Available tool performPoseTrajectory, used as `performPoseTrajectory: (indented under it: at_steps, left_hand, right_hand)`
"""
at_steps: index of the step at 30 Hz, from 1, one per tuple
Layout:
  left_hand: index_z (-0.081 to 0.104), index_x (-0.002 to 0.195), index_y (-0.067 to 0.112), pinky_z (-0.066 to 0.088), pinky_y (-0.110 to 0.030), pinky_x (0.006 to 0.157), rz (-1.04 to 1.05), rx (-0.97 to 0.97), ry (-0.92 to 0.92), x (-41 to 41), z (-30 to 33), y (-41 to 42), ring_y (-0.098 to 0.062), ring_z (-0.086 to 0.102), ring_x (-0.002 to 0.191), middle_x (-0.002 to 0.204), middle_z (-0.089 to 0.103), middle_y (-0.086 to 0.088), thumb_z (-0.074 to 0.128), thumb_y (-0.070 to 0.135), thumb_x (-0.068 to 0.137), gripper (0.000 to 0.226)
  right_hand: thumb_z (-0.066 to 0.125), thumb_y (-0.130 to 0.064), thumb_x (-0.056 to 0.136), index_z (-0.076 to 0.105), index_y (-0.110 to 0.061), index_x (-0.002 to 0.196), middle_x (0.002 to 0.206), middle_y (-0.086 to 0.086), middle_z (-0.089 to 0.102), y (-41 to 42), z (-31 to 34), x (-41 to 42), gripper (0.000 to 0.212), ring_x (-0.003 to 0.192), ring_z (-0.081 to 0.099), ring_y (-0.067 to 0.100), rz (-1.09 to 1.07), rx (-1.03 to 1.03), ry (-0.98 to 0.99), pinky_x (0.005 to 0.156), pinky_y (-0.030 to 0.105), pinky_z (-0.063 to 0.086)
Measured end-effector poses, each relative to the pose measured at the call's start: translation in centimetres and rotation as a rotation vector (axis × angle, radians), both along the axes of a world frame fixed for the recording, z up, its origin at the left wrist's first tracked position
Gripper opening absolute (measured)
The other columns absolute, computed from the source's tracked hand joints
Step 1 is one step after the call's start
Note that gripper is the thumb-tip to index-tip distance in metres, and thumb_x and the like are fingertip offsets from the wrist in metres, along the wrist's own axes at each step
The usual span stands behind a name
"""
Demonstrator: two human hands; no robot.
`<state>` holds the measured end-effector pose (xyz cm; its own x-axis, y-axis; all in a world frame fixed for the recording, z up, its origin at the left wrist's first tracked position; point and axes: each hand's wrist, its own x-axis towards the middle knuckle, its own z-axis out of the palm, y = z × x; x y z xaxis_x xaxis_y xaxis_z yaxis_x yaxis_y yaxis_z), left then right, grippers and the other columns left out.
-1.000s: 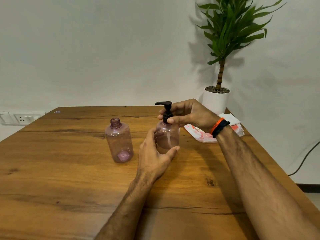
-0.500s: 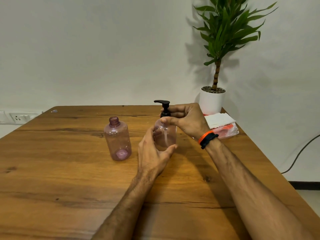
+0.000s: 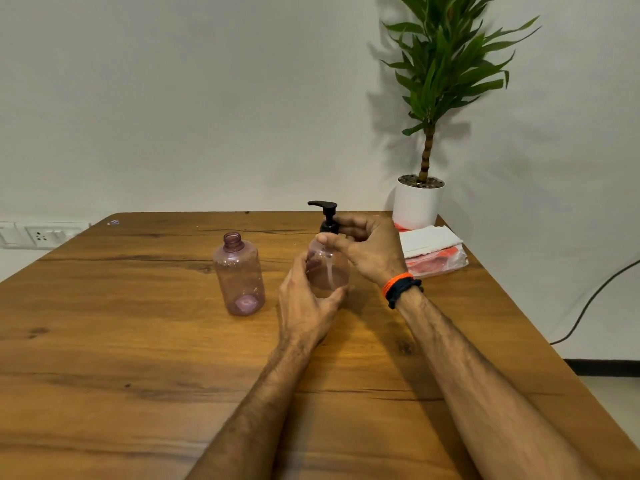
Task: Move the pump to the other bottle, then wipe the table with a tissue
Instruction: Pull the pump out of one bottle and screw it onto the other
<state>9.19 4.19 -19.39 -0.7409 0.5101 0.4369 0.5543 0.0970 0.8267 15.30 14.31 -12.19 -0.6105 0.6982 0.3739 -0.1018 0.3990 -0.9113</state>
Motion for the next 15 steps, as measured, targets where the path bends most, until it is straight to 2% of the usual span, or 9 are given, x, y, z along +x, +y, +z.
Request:
performPoseTrajectory:
  at_steps: [3,5,7,10,13,15]
  left_hand:
    - [0.045,0.133,0.026,0.051,-0.032,0.099,-0.069,-0.014,-0.080,0.0,0.4,-0.4,-0.010,0.057,0.115,0.127,0.059,0.008,0.088,0.041,0.059,0.086]
    - [0.039,0.140,0.027,0.047,-0.031,0.103,-0.122,-0.030,-0.130,0.0,0.8,-1.0,-0.010,0.054,0.122,0.134,0.056,0.008,0.090,0.040,0.056,0.099]
    - [0.030,0.148,0.027,0.045,-0.031,0.105,-0.145,-0.035,-0.174,-0.1,1.0,-1.6,-0.008,0.051,0.125,0.143,0.051,0.004,0.091,0.033,0.057,0.109]
    - [0.027,0.148,0.028,0.046,-0.018,0.095,-0.152,-0.013,-0.267,0.2,1.1,-2.9,-0.002,0.052,0.120,0.145,0.049,0.005,0.087,0.018,0.065,0.103]
    - [0.030,0.148,0.026,0.049,-0.028,0.101,-0.194,-0.018,-0.348,0.8,0.9,-3.7,-0.006,0.054,0.122,0.146,0.049,0.003,0.081,0.007,0.070,0.094]
    - [0.032,0.147,0.027,0.049,-0.028,0.101,-0.199,-0.032,-0.359,1.1,1.0,-3.7,-0.006,0.054,0.121,0.145,0.050,0.002,0.078,0.003,0.072,0.092]
  right_hand:
    - [0.085,-0.024,0.069,0.071,-0.023,0.106,0.095,-0.015,0.073,-0.5,-0.1,0.7,0.040,0.086,0.067,-0.007,-0.015,0.064,-0.024,0.072,0.008,0.050]
    - [0.082,-0.029,0.073,0.069,-0.027,0.111,0.100,-0.019,0.069,-0.7,-0.5,1.4,0.040,0.086,0.064,-0.008,-0.089,0.074,-0.027,0.069,0.007,0.050]
    - [0.078,-0.028,0.078,0.066,-0.025,0.114,0.107,-0.016,0.068,-0.7,-1.2,2.1,0.038,0.090,0.062,-0.005,-0.182,0.068,-0.024,0.075,0.014,0.053]
    - [0.071,-0.015,0.083,0.063,-0.019,0.121,0.116,-0.008,0.067,-1.0,-2.8,3.5,0.039,0.097,0.063,0.001,-0.213,0.035,-0.123,0.088,0.027,0.056]
    - [0.067,-0.004,0.081,0.056,-0.017,0.132,0.129,-0.002,0.062,-1.5,-4.2,4.4,0.053,0.112,0.060,0.009,-0.109,-0.011,-0.271,0.099,0.032,0.051]
    - [0.063,0.001,0.080,0.052,-0.018,0.135,0.133,-0.002,0.060,-2.0,-4.6,4.5,0.060,0.115,0.058,0.009,-0.060,-0.029,-0.323,0.098,0.028,0.049]
